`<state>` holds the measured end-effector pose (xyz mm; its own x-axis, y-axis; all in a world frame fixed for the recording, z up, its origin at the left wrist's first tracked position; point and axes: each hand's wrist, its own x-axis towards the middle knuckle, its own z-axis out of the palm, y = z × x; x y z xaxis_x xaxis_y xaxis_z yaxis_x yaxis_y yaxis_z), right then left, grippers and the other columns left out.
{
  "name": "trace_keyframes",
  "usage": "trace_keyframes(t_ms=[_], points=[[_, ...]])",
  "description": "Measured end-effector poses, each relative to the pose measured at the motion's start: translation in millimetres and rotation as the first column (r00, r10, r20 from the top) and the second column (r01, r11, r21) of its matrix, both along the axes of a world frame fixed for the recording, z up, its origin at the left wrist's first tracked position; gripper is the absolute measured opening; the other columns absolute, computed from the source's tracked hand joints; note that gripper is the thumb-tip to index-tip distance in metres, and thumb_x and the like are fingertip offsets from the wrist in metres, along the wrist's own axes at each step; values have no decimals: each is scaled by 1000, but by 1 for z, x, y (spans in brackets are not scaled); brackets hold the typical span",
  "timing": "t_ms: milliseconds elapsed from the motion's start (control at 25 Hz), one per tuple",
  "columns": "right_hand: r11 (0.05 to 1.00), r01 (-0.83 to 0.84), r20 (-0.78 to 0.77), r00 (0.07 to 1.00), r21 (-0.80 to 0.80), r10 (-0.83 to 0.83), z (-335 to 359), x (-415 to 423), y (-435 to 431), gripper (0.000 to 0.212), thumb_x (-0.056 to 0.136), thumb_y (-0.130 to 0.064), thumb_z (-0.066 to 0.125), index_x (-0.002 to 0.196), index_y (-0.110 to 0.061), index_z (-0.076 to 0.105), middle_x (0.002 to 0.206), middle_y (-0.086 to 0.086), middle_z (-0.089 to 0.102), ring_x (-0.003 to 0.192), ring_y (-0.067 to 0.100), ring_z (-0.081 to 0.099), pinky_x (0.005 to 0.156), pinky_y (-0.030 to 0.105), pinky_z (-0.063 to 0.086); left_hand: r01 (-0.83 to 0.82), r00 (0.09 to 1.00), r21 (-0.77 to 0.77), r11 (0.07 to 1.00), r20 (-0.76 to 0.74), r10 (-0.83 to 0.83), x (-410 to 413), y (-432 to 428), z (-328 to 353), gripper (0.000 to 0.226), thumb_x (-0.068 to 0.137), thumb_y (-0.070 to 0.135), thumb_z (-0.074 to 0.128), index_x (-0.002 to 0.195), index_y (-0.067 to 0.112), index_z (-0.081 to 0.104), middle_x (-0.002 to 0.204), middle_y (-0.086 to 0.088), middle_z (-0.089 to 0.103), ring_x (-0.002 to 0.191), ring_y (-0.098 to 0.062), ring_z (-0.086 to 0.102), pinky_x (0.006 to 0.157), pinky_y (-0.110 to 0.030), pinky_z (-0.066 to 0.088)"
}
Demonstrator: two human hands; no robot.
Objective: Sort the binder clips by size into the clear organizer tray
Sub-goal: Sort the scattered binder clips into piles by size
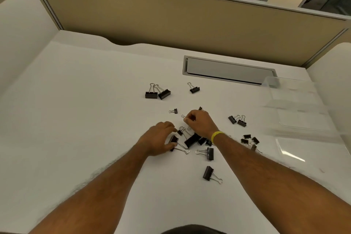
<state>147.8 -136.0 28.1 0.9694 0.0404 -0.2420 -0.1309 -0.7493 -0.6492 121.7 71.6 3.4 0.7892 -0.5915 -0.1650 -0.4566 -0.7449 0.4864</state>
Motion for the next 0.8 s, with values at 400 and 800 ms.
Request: trace_keyframes(t_ms=[400, 800], points=[[919, -254, -4, 964, -302, 265, -12, -63, -5, 41, 82, -44, 70, 112, -18, 60, 111, 2, 53, 107, 20, 48, 85, 30, 44, 67, 996, 96, 993, 58, -73, -31, 2, -5, 51, 88, 29, 60, 137, 23, 48, 142, 5, 44, 124, -16, 43, 100, -32, 41], [817, -241, 52, 948, -524, 314, -16, -77, 0, 51, 82, -53, 63, 115, -15, 56, 115, 5, 50, 105, 24, 48, 86, 36, 45, -34, 997, -140, 990, 68, 44, -41, 44, -16, 42, 80, 37, 65, 118, 22, 58, 112, 10, 52, 101, -8, 52, 87, -29, 49]])
